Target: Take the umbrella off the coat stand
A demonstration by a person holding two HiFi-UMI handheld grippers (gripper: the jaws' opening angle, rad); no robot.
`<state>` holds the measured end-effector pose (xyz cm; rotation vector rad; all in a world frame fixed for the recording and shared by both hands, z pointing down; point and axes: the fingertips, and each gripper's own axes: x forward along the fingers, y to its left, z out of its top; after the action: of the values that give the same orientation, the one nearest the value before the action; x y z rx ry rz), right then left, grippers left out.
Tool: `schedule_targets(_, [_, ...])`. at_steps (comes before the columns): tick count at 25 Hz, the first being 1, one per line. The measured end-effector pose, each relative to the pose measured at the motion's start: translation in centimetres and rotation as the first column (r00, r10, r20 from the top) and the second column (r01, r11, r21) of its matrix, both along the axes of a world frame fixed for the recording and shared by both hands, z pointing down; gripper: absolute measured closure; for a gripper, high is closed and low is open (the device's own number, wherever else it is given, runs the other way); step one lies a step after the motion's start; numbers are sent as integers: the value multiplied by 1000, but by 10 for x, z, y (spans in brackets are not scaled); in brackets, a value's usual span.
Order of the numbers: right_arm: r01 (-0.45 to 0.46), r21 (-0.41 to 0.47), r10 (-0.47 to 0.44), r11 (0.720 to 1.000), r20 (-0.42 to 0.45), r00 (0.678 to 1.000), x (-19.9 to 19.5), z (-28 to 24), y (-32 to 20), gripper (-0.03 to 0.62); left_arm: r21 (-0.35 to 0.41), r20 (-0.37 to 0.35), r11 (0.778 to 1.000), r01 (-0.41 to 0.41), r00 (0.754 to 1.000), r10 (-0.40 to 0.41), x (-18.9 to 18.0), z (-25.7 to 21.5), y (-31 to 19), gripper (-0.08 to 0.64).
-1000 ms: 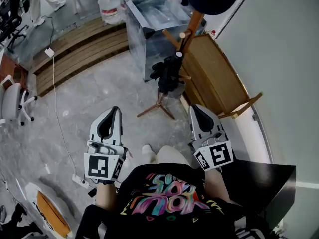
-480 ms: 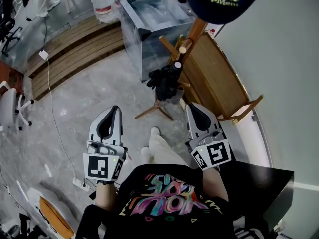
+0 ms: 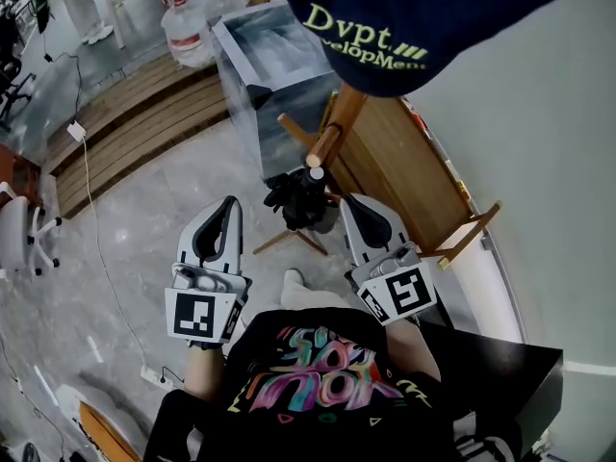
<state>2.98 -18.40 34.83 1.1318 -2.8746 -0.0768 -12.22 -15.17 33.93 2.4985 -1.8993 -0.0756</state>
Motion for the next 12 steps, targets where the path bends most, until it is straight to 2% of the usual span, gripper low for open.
schedule_targets(5, [21, 23, -21, 1000, 2, 1000, -1, -7, -15, 578, 11, 5, 1000, -26, 1000, 26, 16, -6, -20, 537])
schedule_targets(8, [9, 32, -10, 999, 7, 1000, -2, -10, -15, 577, 31, -27, 999, -40, 999, 41, 21, -10, -25, 537])
schedule_targets(12, [-19, 29, 19, 999, 12, 1000, -3, -11, -10, 577, 31, -29, 997, -77, 997, 78, 27, -9, -25, 537])
